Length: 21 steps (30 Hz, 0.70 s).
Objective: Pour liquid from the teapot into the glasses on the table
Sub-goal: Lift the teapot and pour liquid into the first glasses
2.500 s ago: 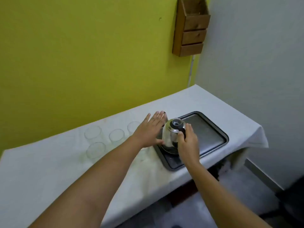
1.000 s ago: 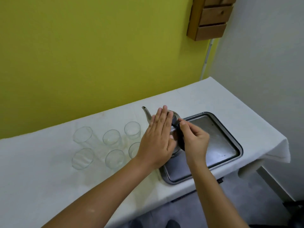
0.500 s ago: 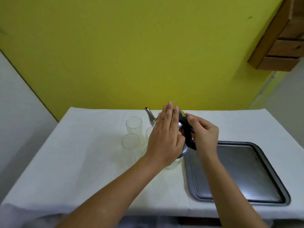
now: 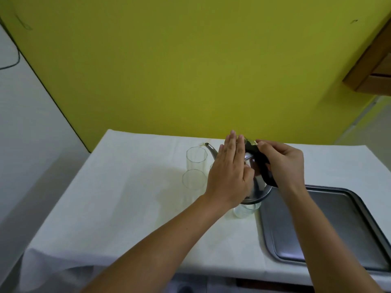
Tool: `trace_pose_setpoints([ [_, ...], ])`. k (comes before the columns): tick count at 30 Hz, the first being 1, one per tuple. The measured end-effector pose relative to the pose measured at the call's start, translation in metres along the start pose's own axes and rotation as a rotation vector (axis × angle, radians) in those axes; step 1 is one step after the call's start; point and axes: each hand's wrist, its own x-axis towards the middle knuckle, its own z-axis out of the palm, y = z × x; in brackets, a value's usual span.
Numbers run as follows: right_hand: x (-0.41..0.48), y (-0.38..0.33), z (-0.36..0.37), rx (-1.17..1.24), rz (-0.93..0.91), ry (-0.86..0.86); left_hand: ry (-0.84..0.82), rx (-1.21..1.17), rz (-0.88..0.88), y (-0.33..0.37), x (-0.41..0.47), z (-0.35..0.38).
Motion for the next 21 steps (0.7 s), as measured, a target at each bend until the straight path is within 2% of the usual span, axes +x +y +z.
trace_pose_setpoints([
  [8,0.005,-0.005,0.005,-0.084,-0.018,-0.011,-0.025,-0.066,-0.003,-0.008,0.000,-0.001],
  [21,0.015,-0.006,0.007,-0.119,-0.022,-0.100,0.063,-0.020,-0.077,-0.005,-0.001,0.007],
])
